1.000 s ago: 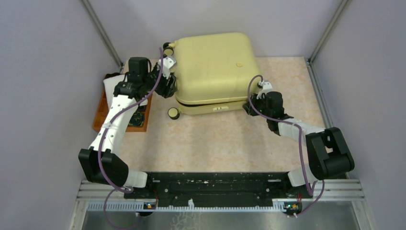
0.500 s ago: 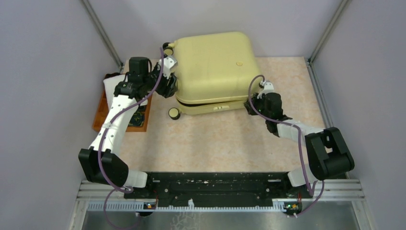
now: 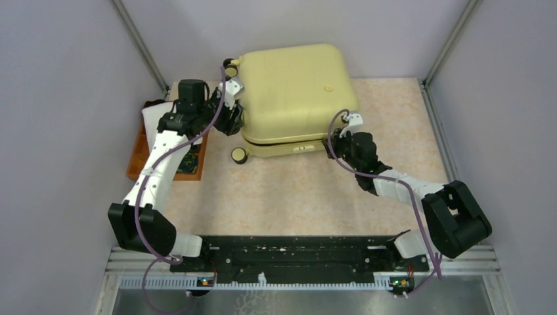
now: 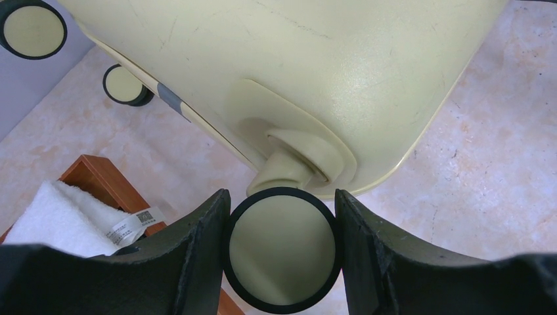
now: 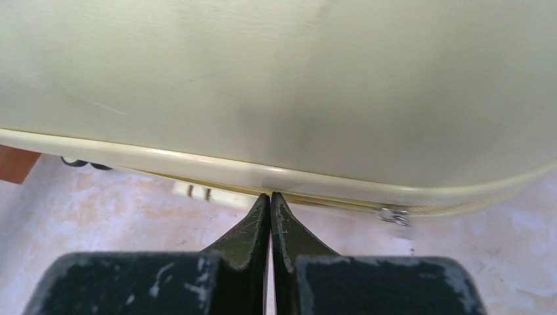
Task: Pack the luggage
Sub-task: Zip the luggage at the center of the board.
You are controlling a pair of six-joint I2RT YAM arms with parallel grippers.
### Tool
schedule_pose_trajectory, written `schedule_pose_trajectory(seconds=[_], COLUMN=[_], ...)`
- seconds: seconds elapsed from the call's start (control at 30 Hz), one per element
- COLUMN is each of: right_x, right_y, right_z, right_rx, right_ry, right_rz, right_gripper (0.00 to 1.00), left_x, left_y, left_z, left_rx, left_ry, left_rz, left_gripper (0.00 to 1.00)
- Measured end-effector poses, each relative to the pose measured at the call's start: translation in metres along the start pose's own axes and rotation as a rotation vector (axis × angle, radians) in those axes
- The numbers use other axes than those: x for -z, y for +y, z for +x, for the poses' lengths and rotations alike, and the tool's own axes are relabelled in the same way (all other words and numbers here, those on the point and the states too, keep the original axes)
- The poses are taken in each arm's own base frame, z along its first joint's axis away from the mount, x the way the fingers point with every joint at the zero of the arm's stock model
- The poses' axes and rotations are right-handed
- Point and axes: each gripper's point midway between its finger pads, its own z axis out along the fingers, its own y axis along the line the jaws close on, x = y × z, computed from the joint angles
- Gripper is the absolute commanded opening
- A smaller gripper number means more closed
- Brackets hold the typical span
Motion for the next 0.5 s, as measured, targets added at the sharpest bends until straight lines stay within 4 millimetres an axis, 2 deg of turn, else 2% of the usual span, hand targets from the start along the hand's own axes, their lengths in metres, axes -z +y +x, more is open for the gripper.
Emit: schedule_pose_trajectory(seconds=[0.1,0.23,0.3,0.4,0.43,0.5], right_x=[0.0,0.0,-0.001,0.003,0.006,0.017], right_y=[0.016,0.025,0.021,0.006,-0.001,-0.016], right_z=[-0.002,0.004,0.006,0.009,0.008,0.004], right_rx=[0.028,0.053,0.061,0.07,0.075,0.072], right_ry=[-0.019,-0.001,0.006,0.023,0.023,0.011], right_rz=[-0.026,-0.034,-0.006,0.062,0.083,0.119], right_gripper=[0.0,0.0,0.3,0.54,0.65,0.82], left_x=[-0.001,-0.003,-0.004,-0.004,-0.004,-0.004], left_y=[-0.002,-0.005,-0.006,-0.007,-0.007,-0.006], left_z=[0.003,0.002,0.002,0.001,0.0,-0.001], left_rx=[0.004,0.0,-0.004,-0.01,-0.011,-0.015], left_ry=[0.008,0.009,0.011,0.01,0.01,0.01], left_rz=[0.004,0.009,0.009,0.007,0.006,0.002], left_gripper=[0.0,0.0,0.0,0.0,0.0,0.0])
